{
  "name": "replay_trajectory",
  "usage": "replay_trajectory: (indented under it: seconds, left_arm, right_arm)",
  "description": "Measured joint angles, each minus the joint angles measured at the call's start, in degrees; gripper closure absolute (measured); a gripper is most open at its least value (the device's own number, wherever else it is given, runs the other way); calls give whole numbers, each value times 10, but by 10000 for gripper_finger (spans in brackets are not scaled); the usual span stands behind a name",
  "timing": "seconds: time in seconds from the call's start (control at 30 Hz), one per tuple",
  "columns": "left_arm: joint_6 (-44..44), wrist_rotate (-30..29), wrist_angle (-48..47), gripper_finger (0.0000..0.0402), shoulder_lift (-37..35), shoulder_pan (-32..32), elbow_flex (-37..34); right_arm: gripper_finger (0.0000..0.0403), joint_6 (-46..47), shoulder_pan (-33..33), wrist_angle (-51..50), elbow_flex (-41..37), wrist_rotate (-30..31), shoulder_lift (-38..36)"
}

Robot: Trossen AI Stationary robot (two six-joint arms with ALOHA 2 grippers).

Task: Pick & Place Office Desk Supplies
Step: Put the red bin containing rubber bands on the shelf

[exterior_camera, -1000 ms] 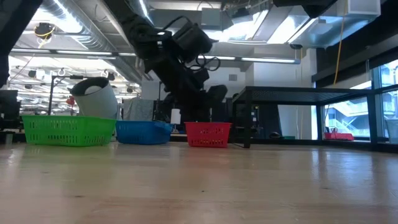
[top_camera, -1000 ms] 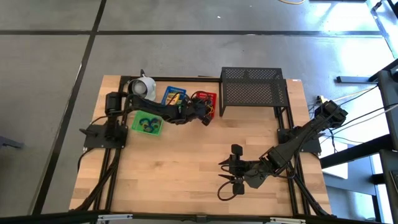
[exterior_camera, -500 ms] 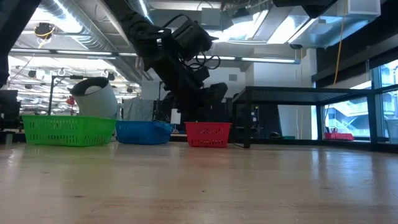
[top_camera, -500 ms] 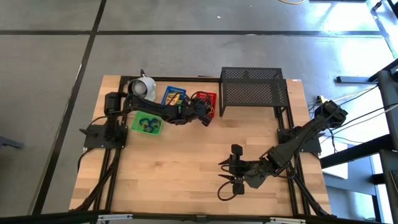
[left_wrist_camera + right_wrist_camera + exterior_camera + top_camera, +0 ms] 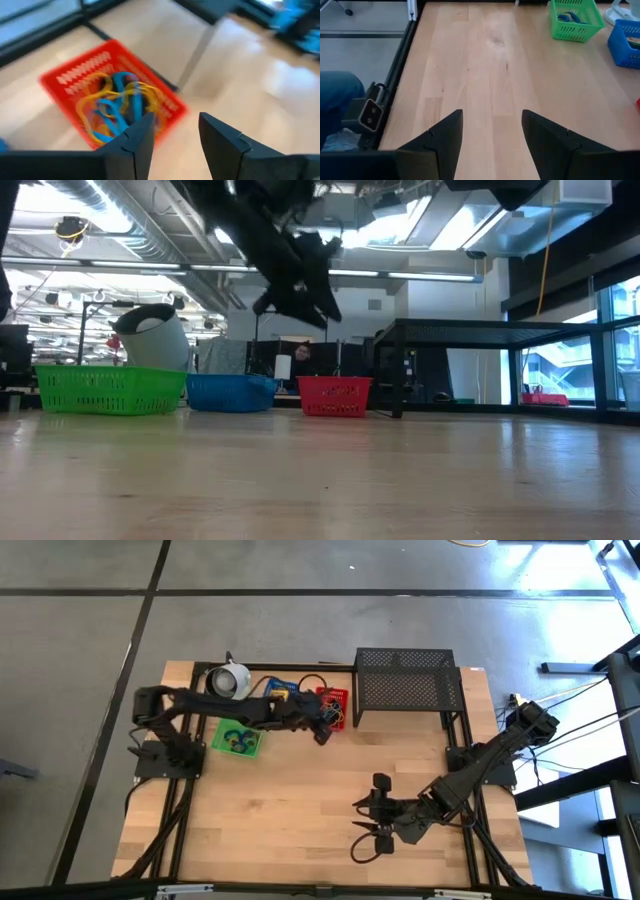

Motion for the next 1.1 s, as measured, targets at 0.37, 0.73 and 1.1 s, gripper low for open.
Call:
replay_trajectory:
  seconds: [0.37, 0.73, 1.1]
  left_arm:
    - [-11, -9, -83, 258, -130, -103, 0]
    - [-28, -114, -199, 258, -197, -267, 0]
    - [-96, -187, -268, 258, -199, -371, 0]
  right_arm:
    - [195, -72, 8, 0, 0, 0, 0]
    - [195, -80, 8, 31, 0, -38, 0]
    - [195, -115, -9, 87, 0, -47, 0]
